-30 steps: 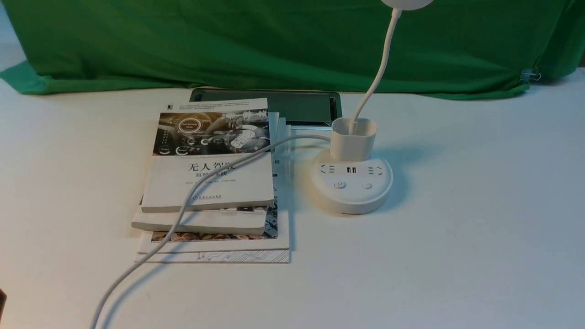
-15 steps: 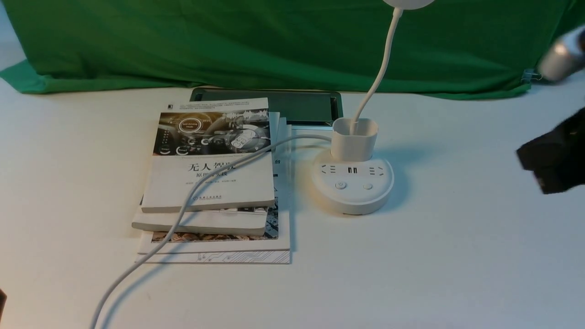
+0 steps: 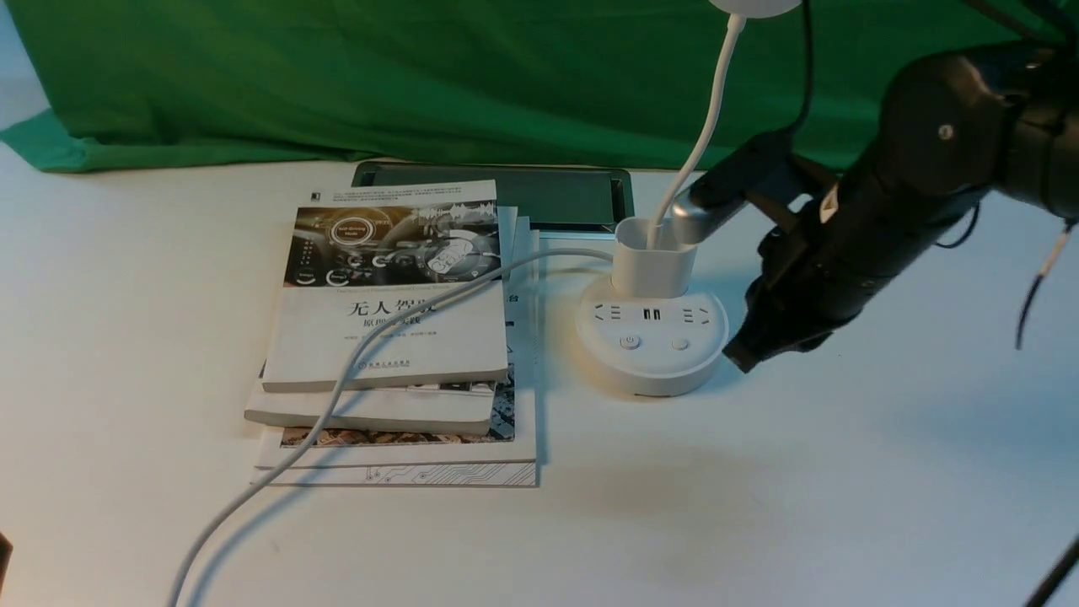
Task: Turn on the desk lamp on the white desktop with your hand.
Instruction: 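Press the button on the base of the white desk lamp with the right gripper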
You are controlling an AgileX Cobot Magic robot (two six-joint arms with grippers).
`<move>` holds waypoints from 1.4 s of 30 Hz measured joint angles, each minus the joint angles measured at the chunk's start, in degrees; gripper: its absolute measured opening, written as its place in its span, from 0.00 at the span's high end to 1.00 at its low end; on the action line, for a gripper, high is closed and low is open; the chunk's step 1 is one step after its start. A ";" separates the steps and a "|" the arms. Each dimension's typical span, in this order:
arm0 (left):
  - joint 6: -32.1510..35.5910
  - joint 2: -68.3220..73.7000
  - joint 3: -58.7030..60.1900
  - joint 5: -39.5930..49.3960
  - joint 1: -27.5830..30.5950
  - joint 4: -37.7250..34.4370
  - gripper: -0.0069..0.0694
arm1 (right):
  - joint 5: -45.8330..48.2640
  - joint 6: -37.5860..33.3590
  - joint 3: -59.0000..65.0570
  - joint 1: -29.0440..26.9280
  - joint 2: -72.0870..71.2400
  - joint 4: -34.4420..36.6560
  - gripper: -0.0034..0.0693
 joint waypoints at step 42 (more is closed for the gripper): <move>0.00 0.00 0.00 0.00 0.00 0.00 0.88 | -12.97 0.45 -6.17 0.69 16.55 -1.13 0.91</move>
